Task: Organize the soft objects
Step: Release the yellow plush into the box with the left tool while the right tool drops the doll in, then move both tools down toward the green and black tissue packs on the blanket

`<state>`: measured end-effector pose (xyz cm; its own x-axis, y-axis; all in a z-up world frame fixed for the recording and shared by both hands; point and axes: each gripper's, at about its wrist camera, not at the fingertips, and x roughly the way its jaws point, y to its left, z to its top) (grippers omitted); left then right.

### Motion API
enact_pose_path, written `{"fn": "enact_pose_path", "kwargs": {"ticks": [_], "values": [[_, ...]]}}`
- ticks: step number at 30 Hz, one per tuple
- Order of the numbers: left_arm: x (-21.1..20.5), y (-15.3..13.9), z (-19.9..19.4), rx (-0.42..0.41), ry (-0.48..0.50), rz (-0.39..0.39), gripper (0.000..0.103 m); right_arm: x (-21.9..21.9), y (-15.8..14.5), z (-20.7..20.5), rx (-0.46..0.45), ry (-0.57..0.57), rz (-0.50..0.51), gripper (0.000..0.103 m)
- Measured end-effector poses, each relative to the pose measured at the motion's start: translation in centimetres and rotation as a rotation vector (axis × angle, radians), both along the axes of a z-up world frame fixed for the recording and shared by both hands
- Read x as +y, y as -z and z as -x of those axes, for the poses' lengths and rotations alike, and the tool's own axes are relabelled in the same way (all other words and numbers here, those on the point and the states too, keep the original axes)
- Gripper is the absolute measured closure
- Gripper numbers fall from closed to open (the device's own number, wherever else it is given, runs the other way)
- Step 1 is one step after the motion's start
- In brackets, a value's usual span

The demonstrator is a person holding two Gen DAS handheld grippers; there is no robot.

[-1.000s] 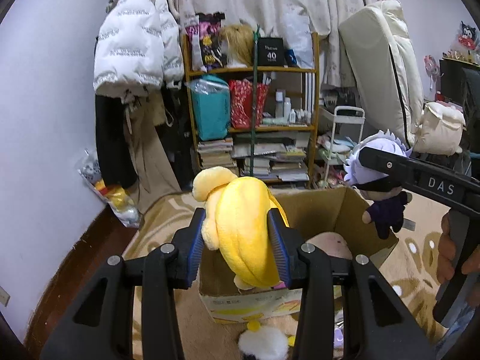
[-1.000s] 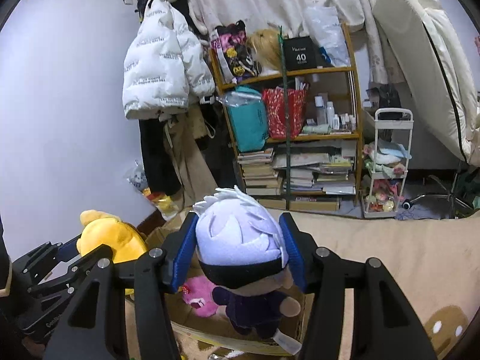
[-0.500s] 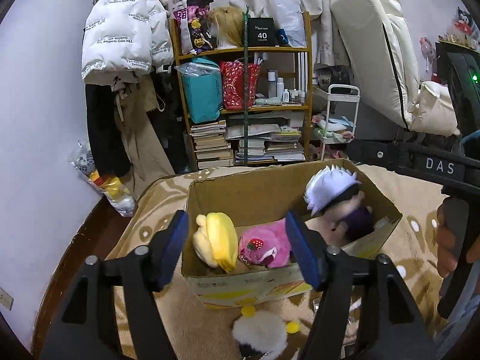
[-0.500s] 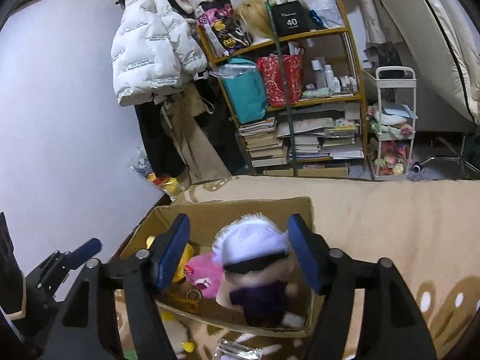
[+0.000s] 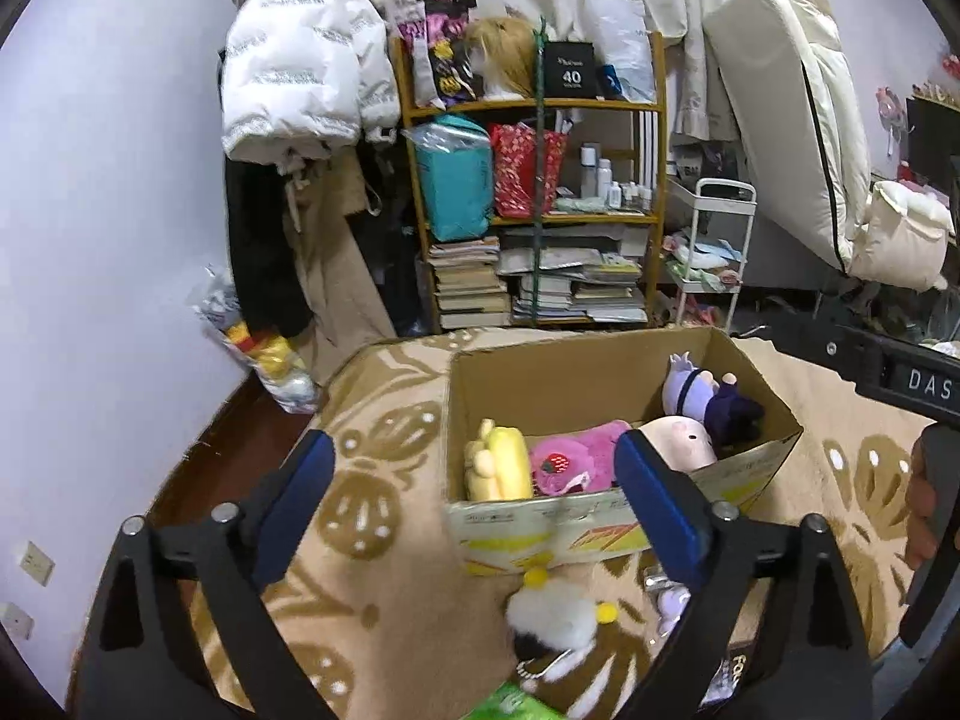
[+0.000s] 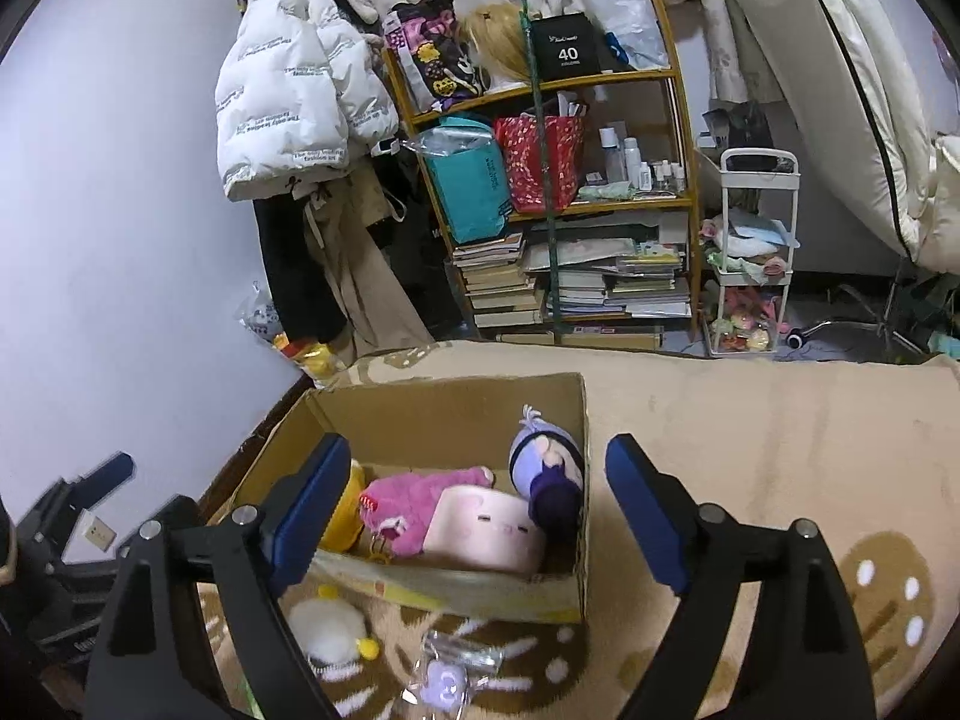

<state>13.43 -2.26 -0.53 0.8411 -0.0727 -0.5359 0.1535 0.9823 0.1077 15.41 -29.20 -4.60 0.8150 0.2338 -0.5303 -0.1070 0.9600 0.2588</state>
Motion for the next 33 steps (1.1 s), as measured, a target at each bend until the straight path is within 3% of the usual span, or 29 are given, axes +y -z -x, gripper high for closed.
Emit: {"fn": "enact_pose_path", "kwargs": {"ticks": [3, 7, 14, 20, 33], "values": [[0.3, -0.5, 1.7, -0.004, -0.007, -0.027, 0.006, 0.1, -0.6, 1.2, 0.012, 0.002, 0.005, 0.011], [0.8, -0.8, 3.3, 0.028, -0.006, -0.032, 0.006, -0.1, -1.2, 3.0, 0.006, 0.023, 0.013, 0.000], [1.4, -1.1, 5.5, 0.086, -0.030, -0.060, 0.006, 0.1, -1.5, 6.0, 0.029, 0.024, 0.040, 0.000], [2.1, -1.2, 7.3, 0.129, -0.026, -0.037, 0.006, 0.5, -1.1, 8.2, 0.053, 0.022, 0.052, 0.000], [2.9, 0.6, 7.9, 0.242, 0.008, -0.044, 0.006, 2.4, 1.1, 11.0, 0.159, 0.015, 0.085, 0.000]]}}
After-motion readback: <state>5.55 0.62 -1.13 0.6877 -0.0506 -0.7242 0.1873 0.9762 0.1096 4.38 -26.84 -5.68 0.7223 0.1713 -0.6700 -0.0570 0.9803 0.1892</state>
